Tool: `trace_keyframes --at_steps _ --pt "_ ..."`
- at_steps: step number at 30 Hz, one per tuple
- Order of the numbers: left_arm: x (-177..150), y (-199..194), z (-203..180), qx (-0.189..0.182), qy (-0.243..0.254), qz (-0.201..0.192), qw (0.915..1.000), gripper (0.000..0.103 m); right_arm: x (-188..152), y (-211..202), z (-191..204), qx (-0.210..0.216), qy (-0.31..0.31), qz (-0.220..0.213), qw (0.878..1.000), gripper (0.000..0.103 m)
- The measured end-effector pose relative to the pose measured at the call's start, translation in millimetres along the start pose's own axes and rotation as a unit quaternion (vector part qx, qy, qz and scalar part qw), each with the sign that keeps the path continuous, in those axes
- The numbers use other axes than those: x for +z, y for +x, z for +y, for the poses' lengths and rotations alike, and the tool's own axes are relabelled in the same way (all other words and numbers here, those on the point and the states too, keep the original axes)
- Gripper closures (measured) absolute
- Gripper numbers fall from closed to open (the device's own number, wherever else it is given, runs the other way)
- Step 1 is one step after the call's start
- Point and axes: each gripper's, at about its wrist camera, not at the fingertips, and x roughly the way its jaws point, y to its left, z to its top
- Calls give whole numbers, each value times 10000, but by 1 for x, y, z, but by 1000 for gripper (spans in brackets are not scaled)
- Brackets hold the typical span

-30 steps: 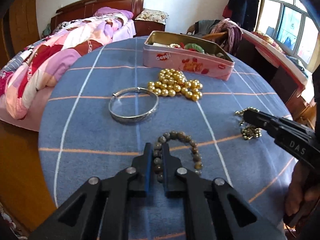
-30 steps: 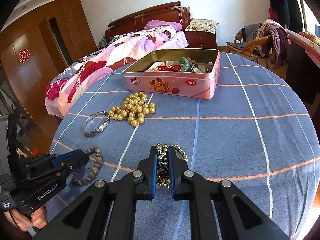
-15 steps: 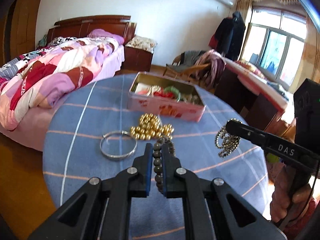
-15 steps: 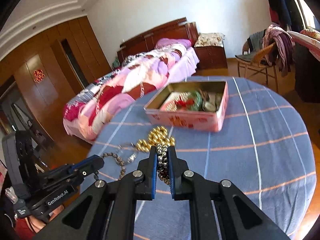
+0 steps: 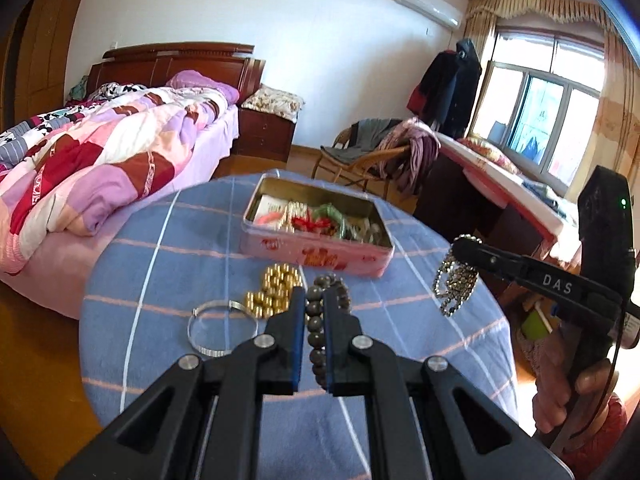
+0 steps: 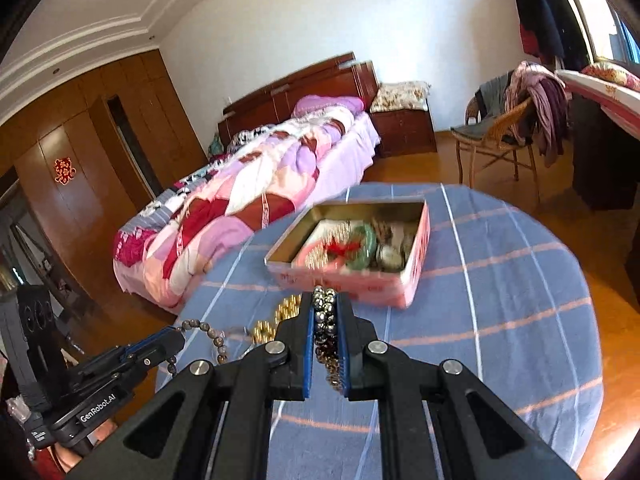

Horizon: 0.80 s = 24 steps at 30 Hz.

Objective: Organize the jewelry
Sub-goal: 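Carry both into the pink tin and open both tools to release them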

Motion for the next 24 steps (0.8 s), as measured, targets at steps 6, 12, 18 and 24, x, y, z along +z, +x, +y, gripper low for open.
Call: trace_keyframes --at_steps 6,12,18,24 --pt "28 11 5 16 -81 -255 9996 95 33 3 7 50 -147 -331 9993 94" --pt "52 34 8 -27 -125 -416 9991 95 67 29 -1 33 -11 -493 9988 94" --pt "74 85 17 9 -292 -242 9993 94 90 77 -17 -44 204 -420 9989 94" --pt "86 136 23 55 -441 36 9990 95 92 135 -36 -366 335 -102 9987 93"
